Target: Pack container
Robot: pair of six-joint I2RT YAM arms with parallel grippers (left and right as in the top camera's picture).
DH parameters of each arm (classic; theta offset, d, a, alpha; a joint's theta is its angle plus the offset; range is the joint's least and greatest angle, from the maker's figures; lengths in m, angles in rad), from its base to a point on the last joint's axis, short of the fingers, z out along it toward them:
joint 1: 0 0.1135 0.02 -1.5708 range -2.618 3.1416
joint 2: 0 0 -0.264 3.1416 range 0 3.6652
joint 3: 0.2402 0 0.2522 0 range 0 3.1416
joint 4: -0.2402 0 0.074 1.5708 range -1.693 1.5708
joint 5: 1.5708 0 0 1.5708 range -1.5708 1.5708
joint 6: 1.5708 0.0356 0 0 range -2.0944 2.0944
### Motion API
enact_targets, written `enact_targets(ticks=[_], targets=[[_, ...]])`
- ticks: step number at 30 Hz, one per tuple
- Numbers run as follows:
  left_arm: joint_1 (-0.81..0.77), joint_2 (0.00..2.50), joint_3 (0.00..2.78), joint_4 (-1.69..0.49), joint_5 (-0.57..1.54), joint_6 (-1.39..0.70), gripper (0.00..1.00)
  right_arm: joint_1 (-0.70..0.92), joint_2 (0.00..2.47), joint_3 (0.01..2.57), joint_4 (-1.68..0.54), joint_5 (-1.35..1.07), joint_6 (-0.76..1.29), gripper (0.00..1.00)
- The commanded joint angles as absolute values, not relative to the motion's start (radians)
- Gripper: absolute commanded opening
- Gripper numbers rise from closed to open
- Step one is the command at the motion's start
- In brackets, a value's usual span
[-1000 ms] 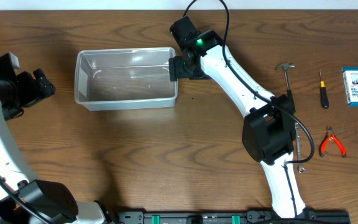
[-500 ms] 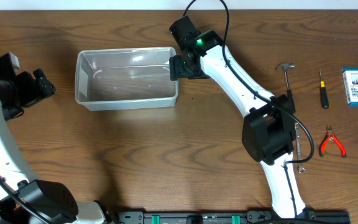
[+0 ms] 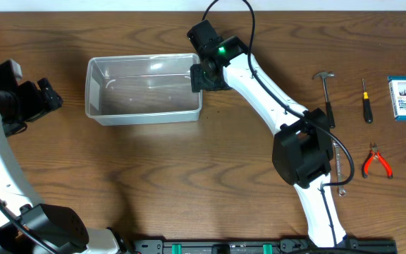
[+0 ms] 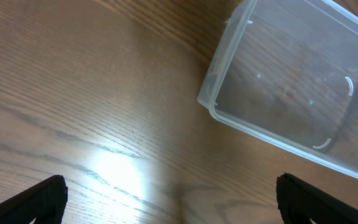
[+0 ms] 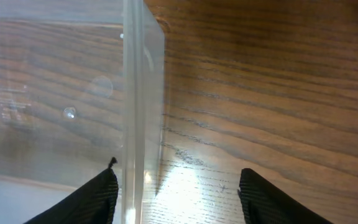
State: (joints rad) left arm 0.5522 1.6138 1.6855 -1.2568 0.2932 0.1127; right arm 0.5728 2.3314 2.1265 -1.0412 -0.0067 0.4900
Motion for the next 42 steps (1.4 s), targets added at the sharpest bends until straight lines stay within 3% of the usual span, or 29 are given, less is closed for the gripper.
enact_targets(ticks=[1, 26, 38, 42], targets=[[0.556, 1.615, 1.685, -1.263, 0.306, 0.130, 0.98, 0.584, 2.370, 2.140, -1.043, 0.003, 0.489, 0.66], [0.556, 1.615, 1.685, -1.263, 0.305, 0.131, 0.98, 0.586, 2.427, 2.154, -1.052, -0.020, 0.455, 0.54], [0.556, 1.615, 1.685, -1.263, 0.305, 0.131, 0.98, 0.586, 2.427, 2.278, -1.097, -0.019, 0.440, 0.55], [0.556, 1.615, 1.685, -1.266, 0.305, 0.131, 0.98, 0.586, 2.427, 2.296, -1.101, -0.019, 0.440, 0.46]])
